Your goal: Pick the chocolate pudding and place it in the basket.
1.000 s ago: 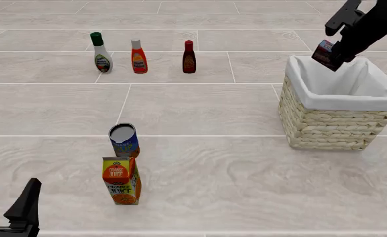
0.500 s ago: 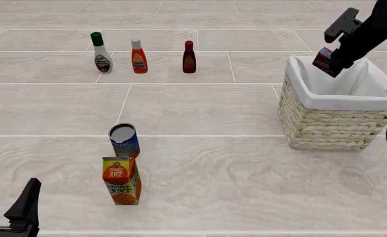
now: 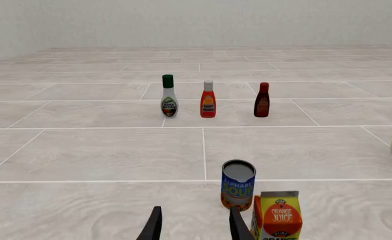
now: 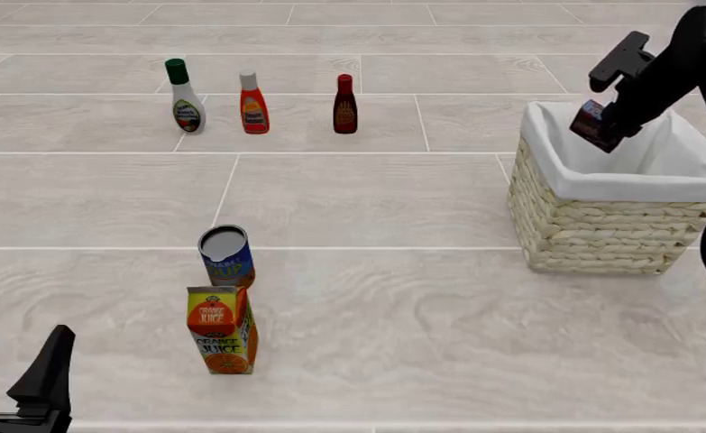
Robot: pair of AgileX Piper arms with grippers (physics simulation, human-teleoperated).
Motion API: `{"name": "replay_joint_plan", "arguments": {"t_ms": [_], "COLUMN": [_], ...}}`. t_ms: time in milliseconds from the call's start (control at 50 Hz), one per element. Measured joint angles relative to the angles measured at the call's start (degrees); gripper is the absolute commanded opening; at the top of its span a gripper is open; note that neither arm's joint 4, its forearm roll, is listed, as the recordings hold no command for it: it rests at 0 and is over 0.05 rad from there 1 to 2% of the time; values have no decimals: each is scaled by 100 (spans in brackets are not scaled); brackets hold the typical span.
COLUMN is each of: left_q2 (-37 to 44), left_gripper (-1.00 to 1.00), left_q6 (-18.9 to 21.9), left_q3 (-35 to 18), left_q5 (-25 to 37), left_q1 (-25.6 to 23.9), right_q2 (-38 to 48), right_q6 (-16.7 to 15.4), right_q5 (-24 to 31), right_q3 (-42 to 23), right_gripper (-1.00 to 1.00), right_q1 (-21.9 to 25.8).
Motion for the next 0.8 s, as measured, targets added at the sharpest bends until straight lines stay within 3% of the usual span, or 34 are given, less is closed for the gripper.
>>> {"name": "replay_joint_plan", "arguments": {"t_ms": [800], "left_q2": [0], "left_gripper": [100], "left_q6": [0], "left_q3": [0], "left_q5": [0], "left_q1": [0], "right_q2": [-126], "right_q6": [-75], "right_q5": [-597], "right_q3": [960], "right_gripper": [-100], "right_q1": [-104]}}
